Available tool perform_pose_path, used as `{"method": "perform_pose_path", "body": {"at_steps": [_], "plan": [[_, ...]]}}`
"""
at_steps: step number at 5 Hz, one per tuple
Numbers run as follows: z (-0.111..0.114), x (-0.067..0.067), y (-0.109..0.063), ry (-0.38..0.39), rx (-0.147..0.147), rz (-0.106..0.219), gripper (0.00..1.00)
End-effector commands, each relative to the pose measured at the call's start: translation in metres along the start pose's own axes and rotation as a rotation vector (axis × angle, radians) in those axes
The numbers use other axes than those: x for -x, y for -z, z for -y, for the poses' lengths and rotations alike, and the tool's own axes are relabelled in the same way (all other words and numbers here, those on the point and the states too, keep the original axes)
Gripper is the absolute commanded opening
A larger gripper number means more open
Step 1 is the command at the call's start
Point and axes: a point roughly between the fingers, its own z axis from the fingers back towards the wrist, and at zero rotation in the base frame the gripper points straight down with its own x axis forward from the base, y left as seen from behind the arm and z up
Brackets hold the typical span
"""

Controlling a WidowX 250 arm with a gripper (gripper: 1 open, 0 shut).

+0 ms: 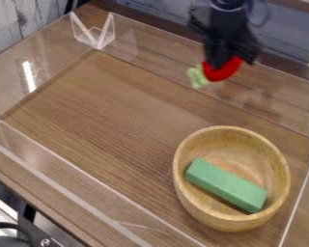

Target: Move the red object to the right side of the table

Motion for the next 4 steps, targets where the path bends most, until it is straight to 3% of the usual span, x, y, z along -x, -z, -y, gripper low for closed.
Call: {"method": "perform_pose_path", "body": {"at_steps": [1, 2, 4], "plan": [[0.036, -0.018, -0.009, 0.040, 0.038, 0.058, 0.00], [0.060, -0.017, -0.001, 0.052, 0.067, 0.042, 0.00], [0.066, -0.020, 0.024, 0.071, 0.101, 0.023, 0.00]]}}
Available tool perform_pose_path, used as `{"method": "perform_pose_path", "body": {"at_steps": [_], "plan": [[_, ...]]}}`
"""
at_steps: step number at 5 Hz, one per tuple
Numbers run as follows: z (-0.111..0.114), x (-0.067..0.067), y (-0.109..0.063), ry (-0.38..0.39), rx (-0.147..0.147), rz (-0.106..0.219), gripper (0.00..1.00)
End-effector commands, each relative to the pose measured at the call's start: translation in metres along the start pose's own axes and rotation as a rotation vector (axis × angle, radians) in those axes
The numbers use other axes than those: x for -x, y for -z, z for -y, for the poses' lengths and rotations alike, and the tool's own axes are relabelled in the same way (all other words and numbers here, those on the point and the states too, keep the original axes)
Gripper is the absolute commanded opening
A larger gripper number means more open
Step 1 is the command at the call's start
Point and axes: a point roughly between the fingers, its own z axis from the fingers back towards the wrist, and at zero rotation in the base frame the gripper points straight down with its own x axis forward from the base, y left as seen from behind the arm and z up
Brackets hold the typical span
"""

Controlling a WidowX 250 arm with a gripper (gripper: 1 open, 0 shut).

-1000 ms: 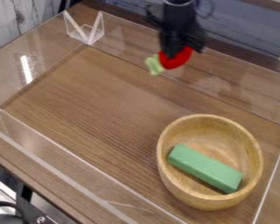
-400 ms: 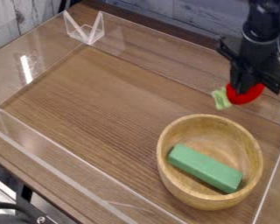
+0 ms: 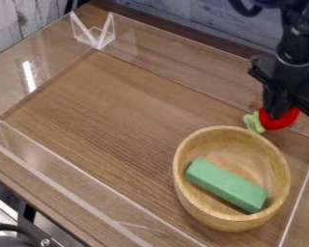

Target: Move the red object to the right side of the table

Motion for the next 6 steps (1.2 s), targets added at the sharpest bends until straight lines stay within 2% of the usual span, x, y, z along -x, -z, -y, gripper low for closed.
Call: {"method": "perform_pose_path", "body": {"at_steps": [1, 2, 3, 4, 5, 6], "plan": [[-0.007, -0.016, -0.013, -0.009, 0.003, 0.053, 1.00], [-0.011, -0.016, -0.013, -0.015, 0.009, 0.043, 1.00], [-0.014, -0.015, -0.012, -0.019, 0.007, 0.042, 0.00], [-0.017, -0.013, -0.013, -0.026, 0.007, 0.044, 0.00], [-0.019, -0.011, -0.013, -0.031, 0.011, 0.033, 1.00], [-0.020, -0.009, -0.014, -0.035, 0.015, 0.023, 1.00]]}}
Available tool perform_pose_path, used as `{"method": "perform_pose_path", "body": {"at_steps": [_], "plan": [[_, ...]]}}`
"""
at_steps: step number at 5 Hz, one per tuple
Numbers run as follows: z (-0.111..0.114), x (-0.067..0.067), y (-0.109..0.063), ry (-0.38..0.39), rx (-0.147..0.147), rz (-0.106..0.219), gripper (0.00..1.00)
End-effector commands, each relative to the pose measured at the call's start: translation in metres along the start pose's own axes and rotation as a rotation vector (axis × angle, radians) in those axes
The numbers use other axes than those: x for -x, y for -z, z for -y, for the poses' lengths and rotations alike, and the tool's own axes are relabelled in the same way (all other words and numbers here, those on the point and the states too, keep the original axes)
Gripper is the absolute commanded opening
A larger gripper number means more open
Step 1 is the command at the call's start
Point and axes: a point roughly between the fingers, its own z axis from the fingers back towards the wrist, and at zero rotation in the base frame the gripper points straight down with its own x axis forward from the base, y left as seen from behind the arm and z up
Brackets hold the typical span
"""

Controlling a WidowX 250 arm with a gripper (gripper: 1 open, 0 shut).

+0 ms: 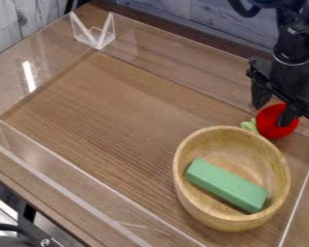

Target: Move the red object to the right side of the table

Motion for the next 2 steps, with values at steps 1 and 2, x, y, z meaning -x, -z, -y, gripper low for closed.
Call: {"method": "perform_pose_path", "body": {"at_steps": [1, 2], "plan": [[-0.0072, -0.0077, -0.0164, -0.014, -0.007, 0.053, 0.00], [-0.0085, -0.0074, -0.0176, -0.015, -0.007, 0.058, 0.00]]}}
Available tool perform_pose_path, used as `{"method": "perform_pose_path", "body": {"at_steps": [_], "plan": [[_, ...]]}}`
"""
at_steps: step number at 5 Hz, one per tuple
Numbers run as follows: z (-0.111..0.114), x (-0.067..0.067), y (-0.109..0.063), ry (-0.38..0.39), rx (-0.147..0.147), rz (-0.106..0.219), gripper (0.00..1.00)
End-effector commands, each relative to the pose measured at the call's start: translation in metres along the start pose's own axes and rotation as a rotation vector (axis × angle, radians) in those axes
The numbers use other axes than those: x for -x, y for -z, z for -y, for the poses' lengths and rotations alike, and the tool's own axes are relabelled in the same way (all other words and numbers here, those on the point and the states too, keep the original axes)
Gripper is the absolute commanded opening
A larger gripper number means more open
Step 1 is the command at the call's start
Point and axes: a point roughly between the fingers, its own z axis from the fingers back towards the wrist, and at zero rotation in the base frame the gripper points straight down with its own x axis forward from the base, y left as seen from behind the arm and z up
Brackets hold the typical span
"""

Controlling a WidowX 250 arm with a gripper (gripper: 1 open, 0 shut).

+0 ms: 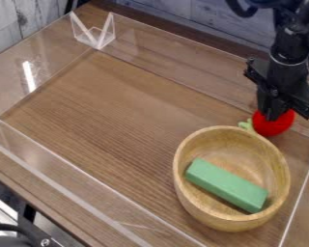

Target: Move the red object to the right side of the table

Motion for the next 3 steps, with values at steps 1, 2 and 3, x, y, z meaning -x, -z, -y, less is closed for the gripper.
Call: {"method": "perform_pose_path", "body": {"at_steps": [1, 2, 3], "plan": [[-0.007, -0.009, -0.020, -0.017, -0.001, 0.055, 1.00], [-0.007, -0.011, -0.022, -0.021, 0.004, 0.052, 1.00], [-0.017, -0.011, -0.043, -0.045, -0.019, 0.082, 1.00]]}}
